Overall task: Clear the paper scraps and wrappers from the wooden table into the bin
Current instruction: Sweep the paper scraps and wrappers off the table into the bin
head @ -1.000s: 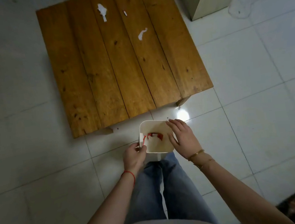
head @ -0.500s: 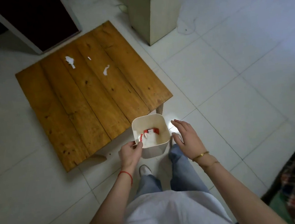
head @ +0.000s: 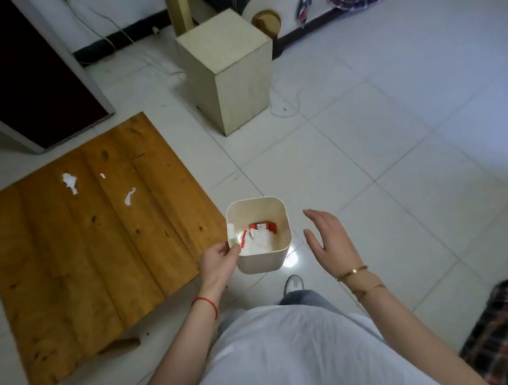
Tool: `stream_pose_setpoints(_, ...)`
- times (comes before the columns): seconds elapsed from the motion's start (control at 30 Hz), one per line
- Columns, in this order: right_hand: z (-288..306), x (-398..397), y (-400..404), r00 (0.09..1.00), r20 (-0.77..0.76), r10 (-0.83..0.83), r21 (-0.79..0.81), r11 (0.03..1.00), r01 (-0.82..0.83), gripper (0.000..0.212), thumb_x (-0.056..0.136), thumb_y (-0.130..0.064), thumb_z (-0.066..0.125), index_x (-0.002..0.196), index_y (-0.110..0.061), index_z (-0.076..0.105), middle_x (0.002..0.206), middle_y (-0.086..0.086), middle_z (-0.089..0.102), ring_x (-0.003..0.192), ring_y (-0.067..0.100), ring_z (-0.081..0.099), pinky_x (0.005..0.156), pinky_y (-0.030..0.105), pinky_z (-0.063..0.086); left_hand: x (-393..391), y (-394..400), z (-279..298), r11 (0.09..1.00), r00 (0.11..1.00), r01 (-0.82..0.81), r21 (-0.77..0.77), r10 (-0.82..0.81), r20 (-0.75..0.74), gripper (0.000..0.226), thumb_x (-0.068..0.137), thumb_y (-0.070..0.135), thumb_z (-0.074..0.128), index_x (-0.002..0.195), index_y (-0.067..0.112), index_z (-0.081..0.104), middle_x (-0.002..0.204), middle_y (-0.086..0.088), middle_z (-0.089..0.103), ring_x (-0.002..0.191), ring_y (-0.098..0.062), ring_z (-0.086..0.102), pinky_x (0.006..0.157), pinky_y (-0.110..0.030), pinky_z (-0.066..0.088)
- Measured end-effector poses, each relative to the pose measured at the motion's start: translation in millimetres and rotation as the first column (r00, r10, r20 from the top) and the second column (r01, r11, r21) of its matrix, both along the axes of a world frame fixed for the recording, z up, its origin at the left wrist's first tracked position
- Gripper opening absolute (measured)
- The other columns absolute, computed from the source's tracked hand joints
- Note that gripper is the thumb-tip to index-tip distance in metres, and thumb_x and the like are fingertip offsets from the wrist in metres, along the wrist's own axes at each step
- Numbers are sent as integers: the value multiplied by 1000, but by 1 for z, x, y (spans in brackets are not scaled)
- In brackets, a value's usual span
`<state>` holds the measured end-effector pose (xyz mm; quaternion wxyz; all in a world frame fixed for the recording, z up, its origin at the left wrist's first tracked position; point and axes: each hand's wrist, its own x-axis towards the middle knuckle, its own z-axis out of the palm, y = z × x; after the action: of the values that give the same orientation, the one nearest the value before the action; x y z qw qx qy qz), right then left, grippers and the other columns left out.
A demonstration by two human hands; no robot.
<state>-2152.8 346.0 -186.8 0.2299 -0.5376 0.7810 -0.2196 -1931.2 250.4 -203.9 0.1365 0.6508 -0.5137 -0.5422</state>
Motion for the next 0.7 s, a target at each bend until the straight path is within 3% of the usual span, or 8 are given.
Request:
stream_pose_setpoints(0.17,13,-80,-49,1000,-5,31,-42,999,-31,42,97,-21,47,137,-10,45,138,7,49,130,21,39,110,29,28,-70,-38,4,995,995,-98,35,99,-22,15,77,28,59,68,23,69,77,-10,73,66,-20,64,55,-24,50)
stream_pose_setpoints(0.23,15,-101,-70,999,-6,44,-56,997,-44,42,97,-22,47,137,-10,45,138,7,49,130,21,38,110,28,28,-89,-55,4,992,993,-120,27,120,-1,16,77,29,59,66,23,69,73,-4,72,67,-20,65,52,-23,51)
stream_pose_setpoints(0.33,13,-128,-107,997,-5,73,-70,995,-74,41,97,-23,46,137,-12,45,137,6,50,130,19,39,108,24,27,-112,-84,2,990,990,-140,0,140,14,15,78,29,60,69,22,70,68,9,70,74,-17,66,65,-29,52)
stream_pose_setpoints(0.5,4,-156,-185,987,-16,163,-64,984,-163,42,97,-23,46,137,-13,45,139,5,49,130,18,39,107,21,25,-139,-139,-9,971,971,-239,-9,239,32,24,78,29,59,86,13,76,76,3,73,70,-10,64,56,-19,42)
stream_pose_setpoints(0.63,0,-171,-265,964,-10,265,-69,962,-265,42,97,-25,45,138,-13,44,139,4,49,130,18,39,108,24,28,-152,-197,-21,944,944,-328,20,327,44,22,79,30,61,86,15,75,76,6,72,77,-15,67,73,-33,57)
stream_pose_setpoints(0.7,-1,-176,-310,949,-23,313,-66,947,-314,42,98,-26,45,138,-14,44,139,5,49,130,18,39,107,24,27,-156,-229,-23,930,930,-368,29,366,40,24,78,31,61,87,13,75,75,6,72,77,-15,67,77,-36,57)
